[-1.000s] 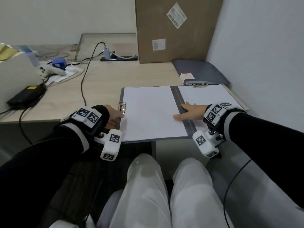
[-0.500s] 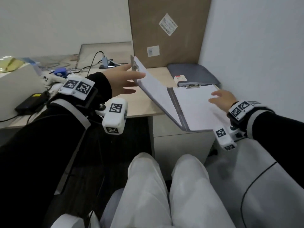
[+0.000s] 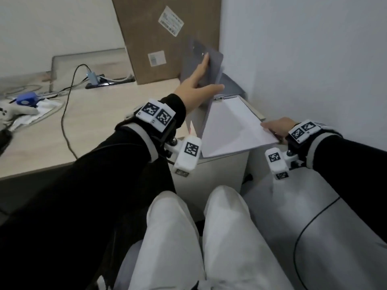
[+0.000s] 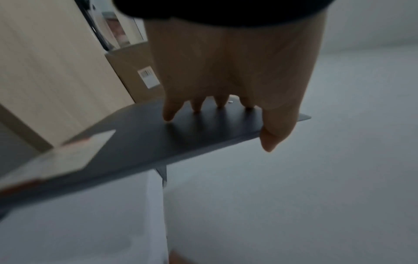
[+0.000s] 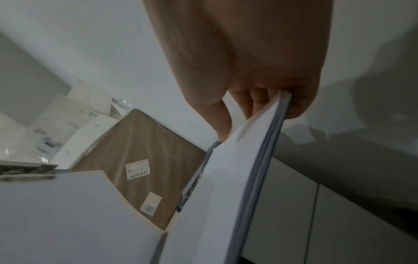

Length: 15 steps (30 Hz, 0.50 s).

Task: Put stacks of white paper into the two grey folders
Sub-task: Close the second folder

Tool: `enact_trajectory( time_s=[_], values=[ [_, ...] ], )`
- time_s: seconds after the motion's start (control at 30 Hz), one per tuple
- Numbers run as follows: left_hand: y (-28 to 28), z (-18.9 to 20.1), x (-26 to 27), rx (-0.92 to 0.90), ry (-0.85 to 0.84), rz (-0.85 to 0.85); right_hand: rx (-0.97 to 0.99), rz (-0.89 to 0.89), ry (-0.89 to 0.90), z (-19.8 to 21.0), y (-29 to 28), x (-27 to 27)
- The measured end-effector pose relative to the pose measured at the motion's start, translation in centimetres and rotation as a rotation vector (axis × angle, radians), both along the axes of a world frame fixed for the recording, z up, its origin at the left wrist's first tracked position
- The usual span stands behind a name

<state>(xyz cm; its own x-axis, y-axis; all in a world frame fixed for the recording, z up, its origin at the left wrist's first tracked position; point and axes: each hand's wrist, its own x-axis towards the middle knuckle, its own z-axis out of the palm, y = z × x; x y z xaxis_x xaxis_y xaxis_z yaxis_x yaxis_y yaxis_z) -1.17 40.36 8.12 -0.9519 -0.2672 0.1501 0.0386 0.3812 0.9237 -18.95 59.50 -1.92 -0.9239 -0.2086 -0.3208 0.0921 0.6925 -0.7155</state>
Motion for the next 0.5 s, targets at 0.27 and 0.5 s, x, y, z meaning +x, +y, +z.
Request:
enact_trajectory(
  time_s=[0.27,0.5],
  values=[
    [6.2,-4.4,-4.5,-0.194,-0.233,-0.112,-0.847,-0.034,-0.569,-0.1,0.3,0.3],
    [7.4,-7.4,-5.4,-0.519,-0.473,-0.187,-0.859,0.062,-0.571,0.8,0.3,2.0]
  ],
)
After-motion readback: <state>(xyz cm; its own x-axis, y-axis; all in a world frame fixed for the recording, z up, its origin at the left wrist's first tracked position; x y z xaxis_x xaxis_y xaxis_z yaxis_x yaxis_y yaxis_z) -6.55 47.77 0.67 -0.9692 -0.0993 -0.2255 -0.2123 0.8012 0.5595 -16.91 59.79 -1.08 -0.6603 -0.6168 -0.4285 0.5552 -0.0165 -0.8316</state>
